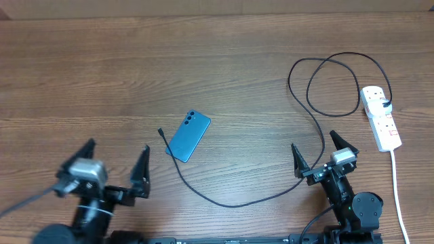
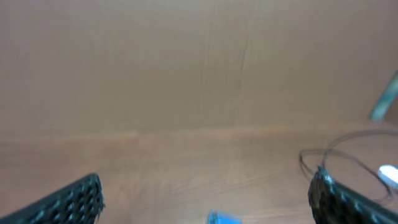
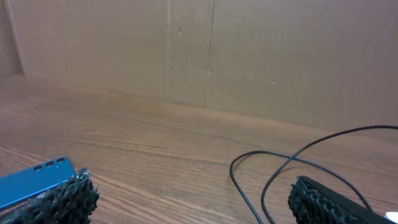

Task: Plug charger to phone and switch on socket
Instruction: 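Move the left gripper forward over the teal phone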

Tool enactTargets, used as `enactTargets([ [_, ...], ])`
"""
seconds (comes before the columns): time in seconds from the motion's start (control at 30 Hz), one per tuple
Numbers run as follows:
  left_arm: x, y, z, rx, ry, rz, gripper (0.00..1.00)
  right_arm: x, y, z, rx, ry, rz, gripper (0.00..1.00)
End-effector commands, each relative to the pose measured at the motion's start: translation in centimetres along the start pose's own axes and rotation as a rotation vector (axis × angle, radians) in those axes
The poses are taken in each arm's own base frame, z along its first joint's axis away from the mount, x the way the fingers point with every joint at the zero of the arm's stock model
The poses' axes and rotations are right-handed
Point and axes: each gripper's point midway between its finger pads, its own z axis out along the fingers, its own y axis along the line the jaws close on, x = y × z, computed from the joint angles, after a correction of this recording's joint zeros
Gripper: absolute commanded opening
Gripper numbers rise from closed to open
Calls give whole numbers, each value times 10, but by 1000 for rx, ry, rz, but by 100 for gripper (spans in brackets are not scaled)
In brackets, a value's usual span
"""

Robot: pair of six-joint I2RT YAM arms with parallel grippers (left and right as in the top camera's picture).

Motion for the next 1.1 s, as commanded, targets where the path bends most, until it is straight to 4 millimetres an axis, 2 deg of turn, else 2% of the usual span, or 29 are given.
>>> enactTargets([
  [0.0, -35, -6, 15, 13, 131, 11, 100, 2, 2, 0, -10, -2, -2, 100],
  [0.13, -60, -10, 34, 21, 347, -18, 100, 2, 2, 0, -10, -2, -2, 100],
  [0.2, -66, -11, 45, 21, 442, -33, 100, 2, 2, 0, -10, -2, -2, 100],
  [0.3, -67, -15, 61, 39, 560, -57, 100, 2, 2, 0, -10, -2, -2, 100],
  [0.37, -68, -15, 81, 52, 596, -66, 100, 2, 2, 0, -10, -2, -2, 100],
  [0.47, -55, -11, 109, 44, 656, -76, 100, 2, 2, 0, -10, -2, -2, 100],
  [0.57, -29, -10, 132, 53, 763, -102, 100, 2, 2, 0, -10, -2, -2, 100],
  [0.7, 19, -7, 143, 68, 980, -105, 100, 2, 2, 0, -10, -2, -2, 100],
  [0.8, 56, -5, 149, 75, 1144, -107, 83, 2, 2, 0, -10, -2, -2, 100],
  [0.9, 89, -7, 158, 78, 1251, -113, 77, 2, 2, 0, -10, -2, -2, 100],
  [0.97, 115, -7, 165, 73, 1315, -102, 76, 2, 2, 0, -10, -2, -2, 100],
  [1.07, 150, -11, 175, 74, 1369, -80, 81, 2, 2, 0, -10, -2, -2, 100],
])
